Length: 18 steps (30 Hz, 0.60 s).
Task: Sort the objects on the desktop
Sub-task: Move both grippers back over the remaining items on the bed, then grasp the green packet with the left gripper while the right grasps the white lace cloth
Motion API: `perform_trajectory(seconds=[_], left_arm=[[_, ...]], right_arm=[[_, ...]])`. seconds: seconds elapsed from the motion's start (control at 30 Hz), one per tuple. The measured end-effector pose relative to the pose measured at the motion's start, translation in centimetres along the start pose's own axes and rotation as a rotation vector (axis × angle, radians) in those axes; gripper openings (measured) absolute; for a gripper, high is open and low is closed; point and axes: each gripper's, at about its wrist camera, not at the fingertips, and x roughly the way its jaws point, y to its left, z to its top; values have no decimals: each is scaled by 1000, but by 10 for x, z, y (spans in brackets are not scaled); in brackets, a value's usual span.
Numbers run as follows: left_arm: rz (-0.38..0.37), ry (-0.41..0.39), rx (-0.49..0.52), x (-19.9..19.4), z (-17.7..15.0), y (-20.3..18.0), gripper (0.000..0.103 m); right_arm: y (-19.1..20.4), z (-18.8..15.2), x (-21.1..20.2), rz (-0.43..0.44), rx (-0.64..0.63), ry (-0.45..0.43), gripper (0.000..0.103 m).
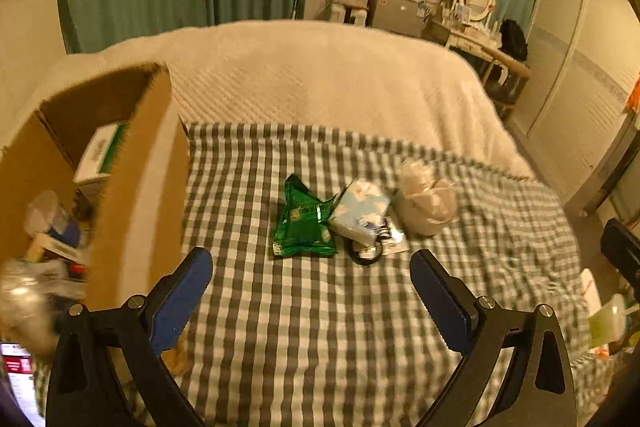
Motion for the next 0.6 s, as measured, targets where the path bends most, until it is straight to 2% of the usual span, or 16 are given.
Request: perform_trajectory(seconds=[0.1, 0.2, 0.4, 0.57, 0.6], left_arm=[[9, 14, -17, 38, -7, 10, 101], [4, 33, -22, 64, -10, 14, 101], [16, 51, 5, 110, -12, 20, 102], [20, 44, 26, 129, -11, 23, 101], [13, 38, 26, 129, -10, 24, 98]], right_arm=[[-2, -6, 31, 5, -22, 1, 52], [-4, -10, 67, 12, -36, 8, 62], [-5, -15, 146, 20, -43, 64, 62], [-8, -12, 204, -13, -37, 92, 62], [-9, -11, 210, -10, -27, 97, 62]])
